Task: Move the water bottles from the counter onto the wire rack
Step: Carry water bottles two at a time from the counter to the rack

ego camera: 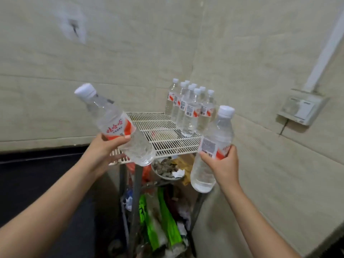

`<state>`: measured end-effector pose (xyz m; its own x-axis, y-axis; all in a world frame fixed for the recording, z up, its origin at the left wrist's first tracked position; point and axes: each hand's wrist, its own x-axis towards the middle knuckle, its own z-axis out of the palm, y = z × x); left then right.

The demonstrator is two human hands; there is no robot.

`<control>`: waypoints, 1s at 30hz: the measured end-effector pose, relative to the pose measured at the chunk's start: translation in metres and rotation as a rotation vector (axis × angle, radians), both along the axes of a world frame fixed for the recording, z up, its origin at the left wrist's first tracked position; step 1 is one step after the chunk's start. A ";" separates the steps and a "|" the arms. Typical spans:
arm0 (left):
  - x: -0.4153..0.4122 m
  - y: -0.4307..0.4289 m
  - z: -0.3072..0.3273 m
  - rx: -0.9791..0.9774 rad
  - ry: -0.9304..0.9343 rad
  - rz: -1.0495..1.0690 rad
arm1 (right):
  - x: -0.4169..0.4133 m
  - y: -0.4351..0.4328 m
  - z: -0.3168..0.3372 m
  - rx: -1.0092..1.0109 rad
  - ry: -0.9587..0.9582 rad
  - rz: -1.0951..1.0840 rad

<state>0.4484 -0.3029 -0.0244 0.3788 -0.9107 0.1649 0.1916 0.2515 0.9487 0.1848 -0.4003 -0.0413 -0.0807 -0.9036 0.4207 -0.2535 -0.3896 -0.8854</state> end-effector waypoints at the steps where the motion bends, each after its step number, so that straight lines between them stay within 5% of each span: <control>1: 0.009 -0.009 0.005 0.002 -0.009 0.036 | 0.012 -0.018 0.006 -0.015 -0.010 0.032; 9: 0.090 -0.110 0.016 -0.027 0.008 0.179 | 0.146 -0.153 0.028 -0.027 0.018 0.252; 21: 0.165 -0.250 0.011 0.082 0.026 0.248 | 0.291 -0.332 0.022 0.135 0.001 0.124; 30: 0.195 -0.301 0.001 0.179 -0.117 0.251 | 0.322 -0.404 0.017 0.139 0.080 0.036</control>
<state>0.6430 -0.6038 -0.0234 0.5830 -0.8098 0.0660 0.0320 0.1041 0.9941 0.5069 -0.8044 -0.0248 -0.0186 -0.9554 0.2948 -0.3135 -0.2744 -0.9091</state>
